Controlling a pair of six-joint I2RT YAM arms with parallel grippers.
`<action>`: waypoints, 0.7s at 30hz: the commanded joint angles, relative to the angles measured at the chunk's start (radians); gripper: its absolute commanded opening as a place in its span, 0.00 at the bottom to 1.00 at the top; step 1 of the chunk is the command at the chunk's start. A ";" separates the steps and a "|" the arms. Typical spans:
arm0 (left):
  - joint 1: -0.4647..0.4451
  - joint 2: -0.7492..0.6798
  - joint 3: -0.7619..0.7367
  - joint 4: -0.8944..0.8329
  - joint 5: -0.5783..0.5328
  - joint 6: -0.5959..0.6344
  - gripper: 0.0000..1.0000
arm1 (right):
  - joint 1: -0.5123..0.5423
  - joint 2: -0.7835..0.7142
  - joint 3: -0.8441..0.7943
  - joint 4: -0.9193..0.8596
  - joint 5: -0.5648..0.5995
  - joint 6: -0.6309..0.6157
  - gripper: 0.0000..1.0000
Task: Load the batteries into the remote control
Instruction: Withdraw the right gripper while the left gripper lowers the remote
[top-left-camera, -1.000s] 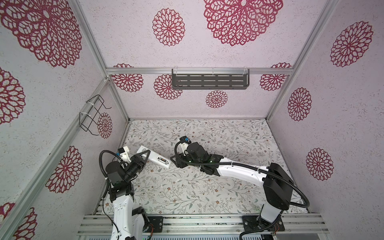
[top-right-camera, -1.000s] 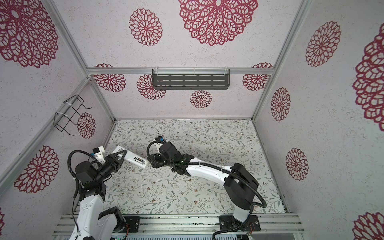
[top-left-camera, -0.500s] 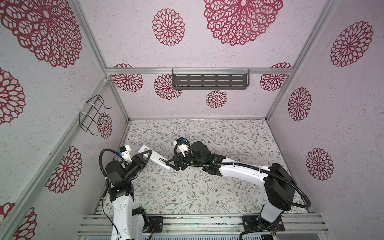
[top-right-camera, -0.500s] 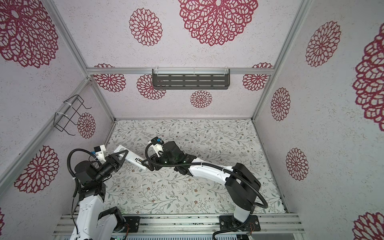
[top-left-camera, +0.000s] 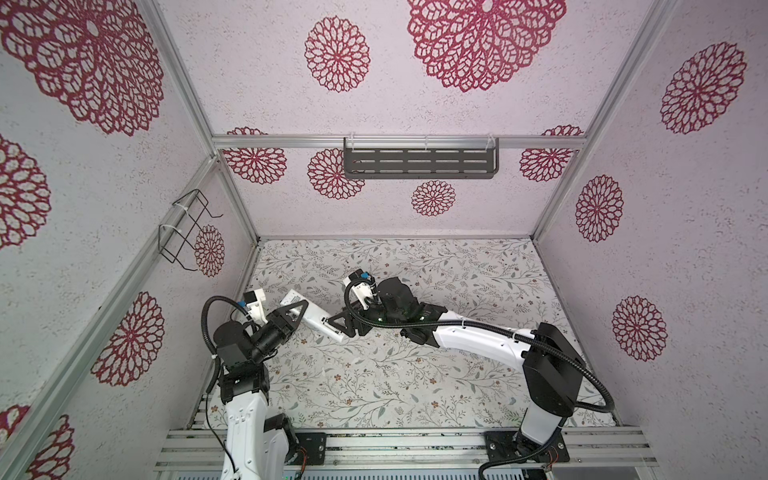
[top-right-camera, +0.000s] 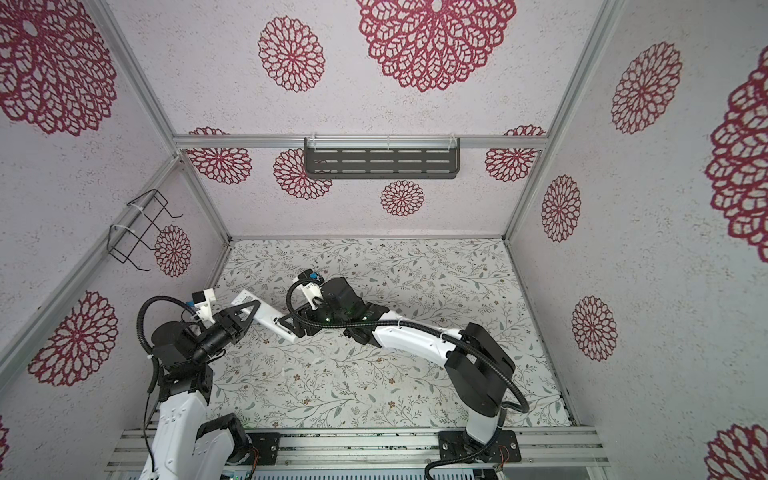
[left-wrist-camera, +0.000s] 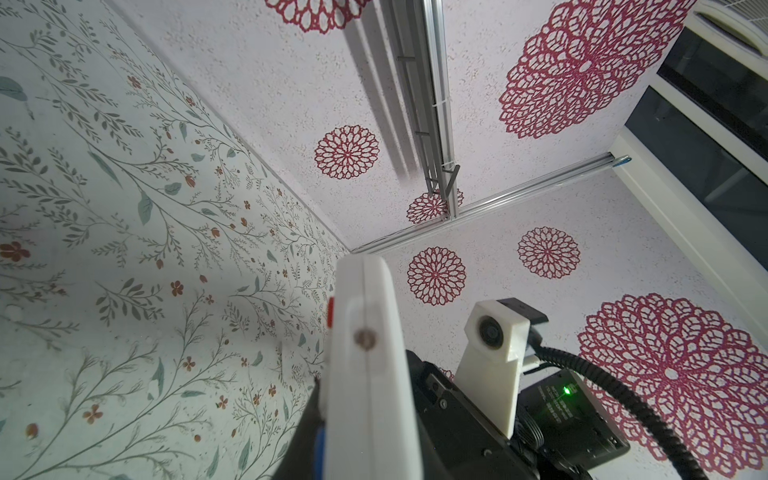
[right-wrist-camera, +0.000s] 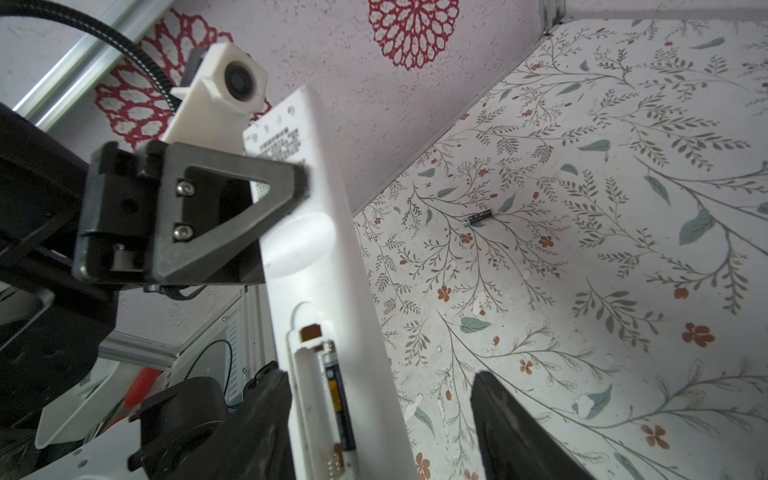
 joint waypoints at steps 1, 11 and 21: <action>-0.009 -0.017 0.027 0.048 0.011 0.000 0.12 | -0.009 0.007 0.030 -0.024 0.034 -0.032 0.72; -0.005 -0.021 0.045 -0.040 -0.025 0.050 0.12 | -0.018 -0.017 0.020 0.016 0.023 -0.048 0.73; 0.038 -0.024 0.255 -0.593 -0.312 0.424 0.11 | -0.069 -0.005 0.033 0.076 -0.050 -0.011 0.74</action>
